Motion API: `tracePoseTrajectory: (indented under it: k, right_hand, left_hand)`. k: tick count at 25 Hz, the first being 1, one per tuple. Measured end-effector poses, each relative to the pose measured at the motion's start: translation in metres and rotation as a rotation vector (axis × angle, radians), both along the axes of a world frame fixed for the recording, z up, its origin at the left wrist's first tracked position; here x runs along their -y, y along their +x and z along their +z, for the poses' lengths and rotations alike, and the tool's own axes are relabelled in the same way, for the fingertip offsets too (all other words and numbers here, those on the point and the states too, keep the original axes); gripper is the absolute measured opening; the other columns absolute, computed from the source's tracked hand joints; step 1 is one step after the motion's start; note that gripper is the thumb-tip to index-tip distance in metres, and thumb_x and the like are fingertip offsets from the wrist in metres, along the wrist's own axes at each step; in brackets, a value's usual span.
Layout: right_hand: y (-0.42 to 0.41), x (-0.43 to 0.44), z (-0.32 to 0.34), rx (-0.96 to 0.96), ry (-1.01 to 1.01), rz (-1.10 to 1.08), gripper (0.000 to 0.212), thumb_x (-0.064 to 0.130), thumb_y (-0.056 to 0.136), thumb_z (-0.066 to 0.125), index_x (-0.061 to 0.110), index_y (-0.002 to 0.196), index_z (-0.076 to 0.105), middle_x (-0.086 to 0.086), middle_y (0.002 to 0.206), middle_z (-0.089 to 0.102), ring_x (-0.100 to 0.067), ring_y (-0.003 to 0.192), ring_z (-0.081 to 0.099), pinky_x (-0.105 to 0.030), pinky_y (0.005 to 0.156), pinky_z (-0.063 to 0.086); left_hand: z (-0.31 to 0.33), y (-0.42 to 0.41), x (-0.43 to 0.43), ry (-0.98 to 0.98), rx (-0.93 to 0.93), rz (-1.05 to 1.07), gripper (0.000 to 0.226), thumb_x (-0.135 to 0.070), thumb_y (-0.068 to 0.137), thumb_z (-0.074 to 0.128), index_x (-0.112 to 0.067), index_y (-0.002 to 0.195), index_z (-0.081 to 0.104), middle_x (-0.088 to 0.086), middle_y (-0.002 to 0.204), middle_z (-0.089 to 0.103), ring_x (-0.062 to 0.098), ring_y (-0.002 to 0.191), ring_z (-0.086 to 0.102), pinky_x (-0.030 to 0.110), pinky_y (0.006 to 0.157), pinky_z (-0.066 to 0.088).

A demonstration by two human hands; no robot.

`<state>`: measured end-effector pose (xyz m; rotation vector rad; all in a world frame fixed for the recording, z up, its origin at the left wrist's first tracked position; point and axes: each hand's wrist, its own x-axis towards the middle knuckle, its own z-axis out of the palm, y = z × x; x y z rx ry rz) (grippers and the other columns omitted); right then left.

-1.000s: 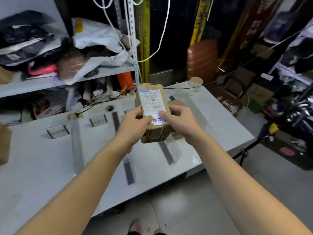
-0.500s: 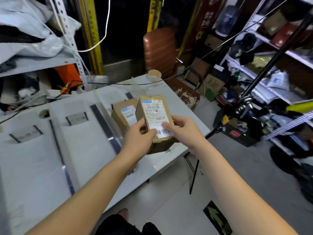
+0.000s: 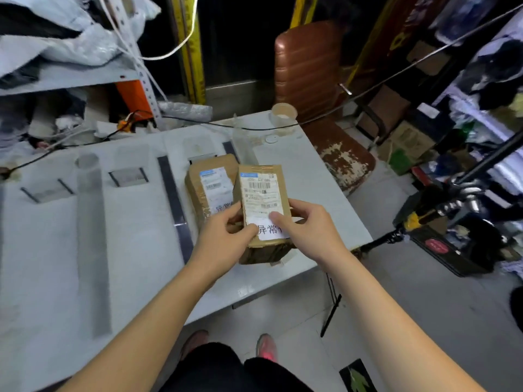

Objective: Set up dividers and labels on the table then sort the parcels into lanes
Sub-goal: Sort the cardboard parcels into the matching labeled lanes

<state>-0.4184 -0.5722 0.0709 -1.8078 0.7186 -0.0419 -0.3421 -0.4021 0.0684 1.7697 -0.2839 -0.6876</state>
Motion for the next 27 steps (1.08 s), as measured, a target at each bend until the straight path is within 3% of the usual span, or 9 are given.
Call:
tracePoseTrajectory:
  k: [3,7,9,13,18,21,25,27]
  right_hand:
    - [-0.004,0.010,-0.012,-0.021,0.043,0.081,0.040,0.024,0.093,0.074,0.025,0.133,0.069,0.010,0.116,0.075,-0.006,0.086,0.076,-0.032,0.075,0.065]
    - [-0.017,0.010,-0.029,-0.025,-0.027,0.233,0.046,0.025,0.088,0.077,0.032,0.133,0.066,0.014,0.118,0.074,-0.002,0.088,0.074,-0.024,0.080,0.062]
    - [-0.025,0.005,-0.038,-0.054,-0.031,0.297,0.051,0.027,0.087,0.078,0.035,0.135,0.063,0.018,0.117,0.073,0.002,0.090,0.072,-0.015,0.076,0.058]
    - [-0.038,-0.004,-0.059,-0.097,-0.042,0.352,0.052,0.031,0.086,0.078,0.037,0.135,0.063,0.024,0.108,0.071,0.006,0.081,0.069,-0.012,0.069,0.054]
    - [-0.037,-0.015,-0.083,-0.138,-0.029,0.337,0.053,0.027,0.086,0.079,0.037,0.135,0.061,0.029,0.102,0.063,0.000,0.091,0.069,-0.026,0.082,0.060]
    - [-0.032,-0.025,-0.097,-0.135,-0.025,0.305,0.055,0.022,0.086,0.078,0.036,0.136,0.059,0.027,0.105,0.061,0.000,0.095,0.066,-0.028,0.087,0.059]
    - [-0.027,-0.035,-0.112,-0.140,-0.061,0.291,0.057,0.023,0.085,0.079,0.047,0.129,0.054,0.025,0.109,0.062,0.001,0.098,0.063,-0.032,0.090,0.058]
    - [-0.025,-0.036,-0.118,-0.148,-0.064,0.276,0.063,0.025,0.083,0.081,0.040,0.138,0.054,0.019,0.117,0.066,-0.005,0.105,0.067,-0.036,0.091,0.060]
  left_hand:
    - [-0.008,-0.020,0.006,0.053,0.023,0.065,0.058,-0.011,0.092,0.070,-0.056,0.123,0.052,-0.036,0.109,0.063,-0.019,0.102,0.061,0.012,0.079,0.055]
    - [-0.025,-0.051,0.002,0.114,0.026,0.170,0.063,-0.014,0.089,0.074,-0.048,0.138,0.054,-0.028,0.123,0.067,-0.006,0.116,0.060,0.023,0.097,0.053]
    - [-0.034,-0.064,-0.004,0.161,0.011,0.218,0.061,-0.018,0.087,0.076,-0.055,0.130,0.053,-0.033,0.118,0.068,-0.002,0.114,0.062,0.025,0.097,0.052]
    - [-0.053,-0.082,-0.016,0.193,-0.035,0.234,0.061,-0.026,0.082,0.074,-0.061,0.127,0.052,-0.031,0.118,0.069,0.000,0.112,0.064,0.021,0.092,0.052]
    - [-0.082,-0.088,-0.020,0.166,-0.101,0.223,0.066,-0.010,0.091,0.069,-0.048,0.142,0.050,-0.026,0.127,0.066,-0.003,0.121,0.059,0.005,0.085,0.049]
    - [-0.101,-0.083,-0.022,0.155,-0.120,0.241,0.073,-0.004,0.092,0.067,-0.058,0.136,0.045,-0.025,0.129,0.065,-0.004,0.122,0.059,0.008,0.089,0.050]
    - [-0.116,-0.082,-0.022,0.148,-0.150,0.274,0.079,-0.003,0.095,0.064,-0.064,0.136,0.035,-0.024,0.135,0.060,0.000,0.127,0.057,0.014,0.096,0.050]
    - [-0.121,-0.081,-0.024,0.155,-0.149,0.287,0.080,-0.004,0.096,0.063,-0.069,0.132,0.033,-0.027,0.133,0.059,-0.004,0.125,0.056,0.012,0.096,0.049]
